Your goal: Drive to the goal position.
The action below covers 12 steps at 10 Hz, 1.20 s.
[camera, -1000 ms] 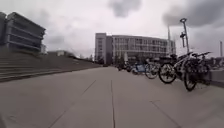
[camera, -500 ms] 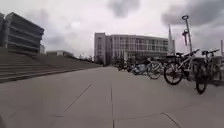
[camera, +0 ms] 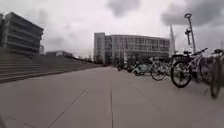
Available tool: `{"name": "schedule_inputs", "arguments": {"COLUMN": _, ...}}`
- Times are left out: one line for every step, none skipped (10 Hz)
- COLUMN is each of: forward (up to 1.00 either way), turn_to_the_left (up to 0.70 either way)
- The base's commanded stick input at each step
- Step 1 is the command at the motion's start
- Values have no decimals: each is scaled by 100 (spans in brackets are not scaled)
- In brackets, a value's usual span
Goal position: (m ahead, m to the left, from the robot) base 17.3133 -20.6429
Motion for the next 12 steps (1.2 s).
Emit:
{"name": "schedule_inputs", "arguments": {"forward": 70, "turn_to_the_left": 5}}
{"name": "schedule_inputs", "arguments": {"forward": 70, "turn_to_the_left": 5}}
{"name": "schedule_inputs", "arguments": {"forward": 70, "turn_to_the_left": -2}}
{"name": "schedule_inputs", "arguments": {"forward": 70, "turn_to_the_left": -9}}
{"name": "schedule_inputs", "arguments": {"forward": 70, "turn_to_the_left": 0}}
{"name": "schedule_inputs", "arguments": {"forward": 70, "turn_to_the_left": 5}}
{"name": "schedule_inputs", "arguments": {"forward": 70, "turn_to_the_left": 5}}
{"name": "schedule_inputs", "arguments": {"forward": 70, "turn_to_the_left": 5}}
{"name": "schedule_inputs", "arguments": {"forward": 70, "turn_to_the_left": 5}}
{"name": "schedule_inputs", "arguments": {"forward": 70, "turn_to_the_left": 5}}
{"name": "schedule_inputs", "arguments": {"forward": 70, "turn_to_the_left": 5}}
{"name": "schedule_inputs", "arguments": {"forward": 70, "turn_to_the_left": 5}}
